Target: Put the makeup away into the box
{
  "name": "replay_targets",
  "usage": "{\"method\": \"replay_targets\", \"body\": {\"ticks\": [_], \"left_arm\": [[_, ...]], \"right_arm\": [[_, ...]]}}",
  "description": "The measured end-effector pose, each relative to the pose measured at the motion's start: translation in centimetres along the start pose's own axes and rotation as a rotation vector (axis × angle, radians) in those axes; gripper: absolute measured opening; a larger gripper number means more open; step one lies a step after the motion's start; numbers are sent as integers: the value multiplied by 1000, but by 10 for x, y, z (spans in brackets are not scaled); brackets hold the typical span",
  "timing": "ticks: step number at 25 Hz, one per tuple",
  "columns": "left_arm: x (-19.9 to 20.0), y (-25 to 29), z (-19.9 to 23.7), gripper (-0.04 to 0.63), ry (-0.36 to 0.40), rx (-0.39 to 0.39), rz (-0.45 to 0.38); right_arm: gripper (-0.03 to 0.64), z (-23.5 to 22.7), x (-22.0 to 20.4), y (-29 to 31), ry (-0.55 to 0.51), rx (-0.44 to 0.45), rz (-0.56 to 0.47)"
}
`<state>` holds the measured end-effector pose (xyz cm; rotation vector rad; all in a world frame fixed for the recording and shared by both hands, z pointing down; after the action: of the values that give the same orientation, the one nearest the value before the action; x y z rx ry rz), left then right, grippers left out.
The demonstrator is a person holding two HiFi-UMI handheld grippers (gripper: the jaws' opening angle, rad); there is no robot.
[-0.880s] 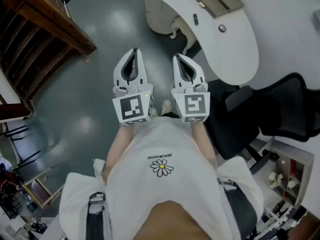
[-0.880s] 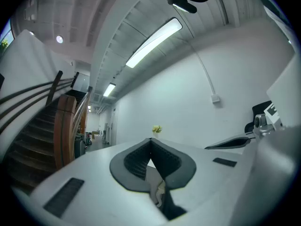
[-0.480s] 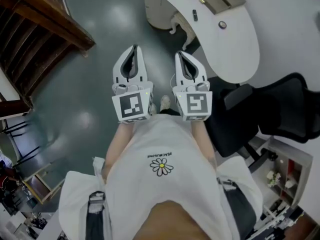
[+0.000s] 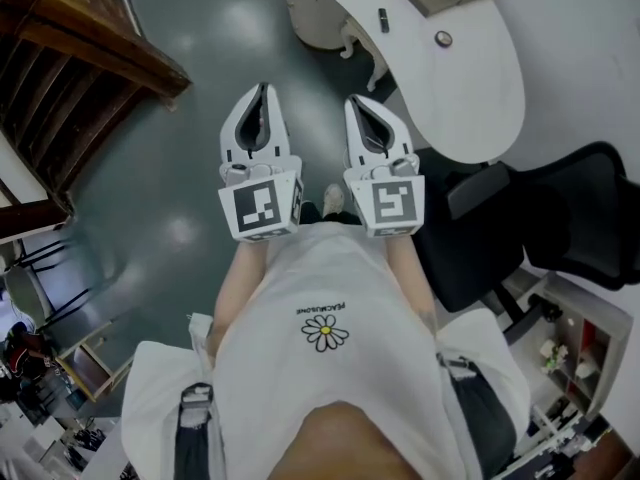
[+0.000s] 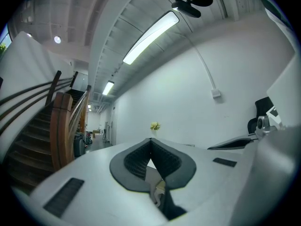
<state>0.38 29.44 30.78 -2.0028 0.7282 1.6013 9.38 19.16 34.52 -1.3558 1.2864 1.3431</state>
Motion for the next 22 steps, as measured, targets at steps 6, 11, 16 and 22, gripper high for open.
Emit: {"method": "replay_targets", "body": {"ticks": [6, 11, 16, 22], "left_arm": [[1, 16, -5, 18, -12, 35, -34], [6, 36, -16, 20, -24, 10, -57], [3, 66, -26, 20, -24, -44, -75], [0, 111, -23, 20, -40, -76, -84]], "right_arm": [[31, -17, -5, -3, -55, -3, 4], [31, -39, 2, 2, -33, -42, -18], [31, -53, 6, 22, -44, -62, -24], [31, -70, 10, 45, -46, -94, -27]]}}
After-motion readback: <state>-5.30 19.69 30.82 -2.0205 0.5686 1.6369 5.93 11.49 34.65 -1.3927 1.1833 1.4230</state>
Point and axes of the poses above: the fingertips, and each gripper's own axes: y forward along the fingers, z to its left, x out of its top, the point moved 3 cm from there along -y, backward along the fingers, and after that the axes turned 10 degrees about y, right-handed, at the moved point
